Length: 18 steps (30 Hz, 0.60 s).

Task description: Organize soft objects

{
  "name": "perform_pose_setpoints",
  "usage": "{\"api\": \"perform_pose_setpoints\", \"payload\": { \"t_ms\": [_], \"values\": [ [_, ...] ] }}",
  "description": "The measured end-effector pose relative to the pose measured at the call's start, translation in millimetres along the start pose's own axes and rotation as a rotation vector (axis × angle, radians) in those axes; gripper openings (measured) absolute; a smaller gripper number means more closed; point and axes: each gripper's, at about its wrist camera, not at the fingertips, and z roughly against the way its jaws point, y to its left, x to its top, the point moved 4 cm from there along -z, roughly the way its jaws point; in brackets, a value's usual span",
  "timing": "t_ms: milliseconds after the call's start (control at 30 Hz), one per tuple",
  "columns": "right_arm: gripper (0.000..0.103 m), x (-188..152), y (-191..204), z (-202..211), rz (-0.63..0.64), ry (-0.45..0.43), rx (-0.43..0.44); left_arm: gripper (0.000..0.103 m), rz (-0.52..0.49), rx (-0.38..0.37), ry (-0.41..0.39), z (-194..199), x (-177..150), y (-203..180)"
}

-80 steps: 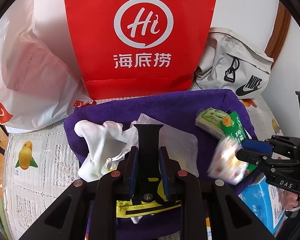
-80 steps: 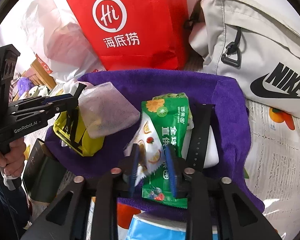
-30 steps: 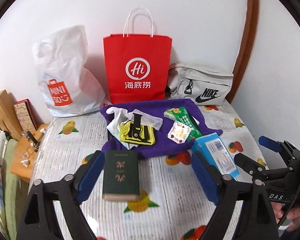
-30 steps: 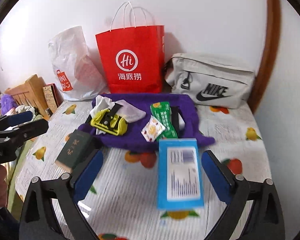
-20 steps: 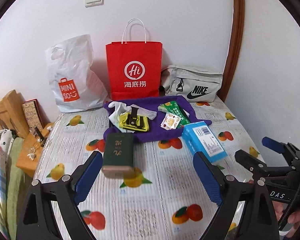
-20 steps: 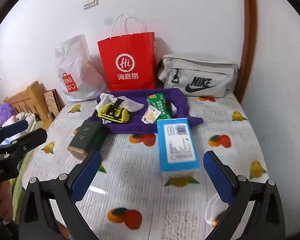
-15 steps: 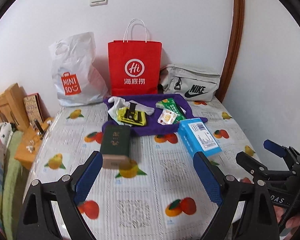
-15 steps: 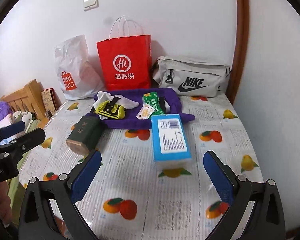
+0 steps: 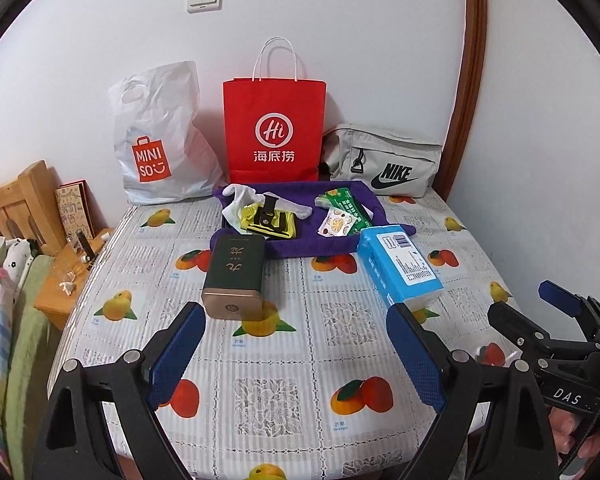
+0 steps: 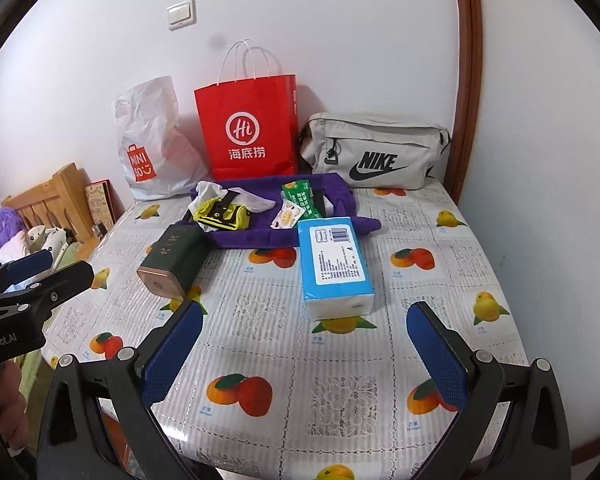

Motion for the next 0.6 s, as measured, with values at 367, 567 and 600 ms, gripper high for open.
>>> {"api": "perform_pose_setpoints", "payload": {
  "t_ms": [367,567,600],
  "values": [
    [0.101,-2.3,1.2,2.5,0.006,-0.001,0.001,0.092,0.001,0.005,-0.004,5.7,-1.1,1.8],
    [0.101,-2.3,0.9,4.6,0.001,-0.006,0.001,0.092,0.002,0.002,-0.004,7.1,-2.2,1.3],
    [0.101,-2.4,0.6,4.7,0.002,-0.006,0.0,0.092,0.002,0.003,-0.005,7.5,-2.6,1.0]
  ]
}}
